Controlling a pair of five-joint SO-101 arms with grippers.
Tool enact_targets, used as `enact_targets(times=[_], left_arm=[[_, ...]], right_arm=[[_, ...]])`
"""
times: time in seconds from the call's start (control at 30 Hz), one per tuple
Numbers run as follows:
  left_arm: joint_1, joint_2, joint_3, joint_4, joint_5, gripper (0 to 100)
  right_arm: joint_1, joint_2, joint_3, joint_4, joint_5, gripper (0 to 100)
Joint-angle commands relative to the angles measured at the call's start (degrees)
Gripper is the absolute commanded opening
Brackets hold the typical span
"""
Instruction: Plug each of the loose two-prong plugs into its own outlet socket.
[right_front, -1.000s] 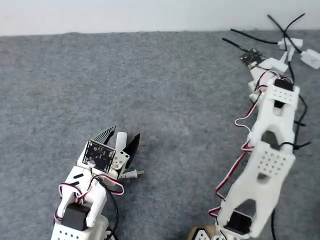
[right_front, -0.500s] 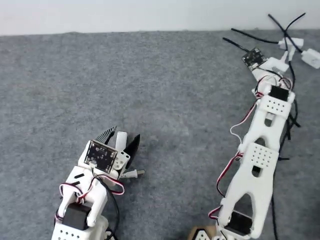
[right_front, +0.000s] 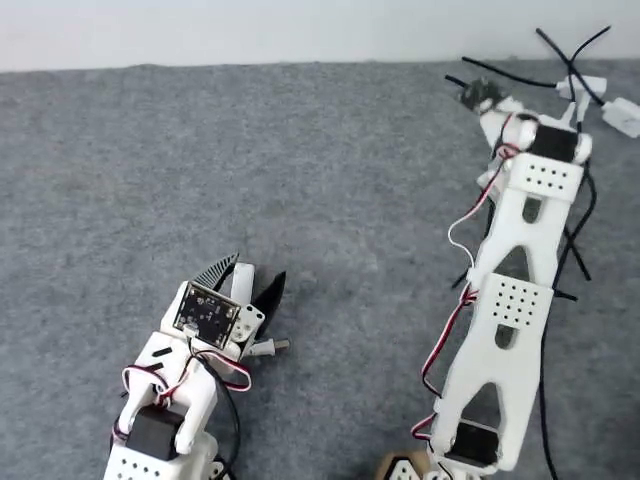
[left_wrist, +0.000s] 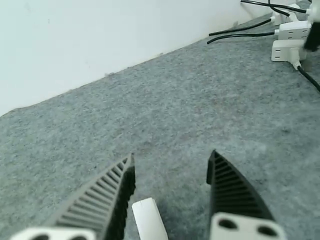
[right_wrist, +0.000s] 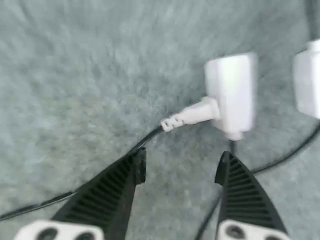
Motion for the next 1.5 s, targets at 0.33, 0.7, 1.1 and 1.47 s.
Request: enact_targets(times=[0.33, 0.7, 1.1, 1.47], left_arm=[[0.35, -0.62, -0.48, -1.49, -0.53, 24], [0.35, -0.62, -0.4, -1.49, -0.53, 24], [0.35, -0.62, -0.48, -1.58, -0.53, 24], [-4.84, -0.53, -1.1, -3.16, -0.09, 24]], right_arm=[[-1.54, -17.63, 13.8, 2.68, -5.89, 21.9], [-8.92, -48.66, 57.32, 2.07, -8.53, 21.9], [-19.3, -86.11, 130.64, -35.12, -8.7, 21.9], [-27.82, -107.56, 156.4, -48.84, -14.68, 21.8]])
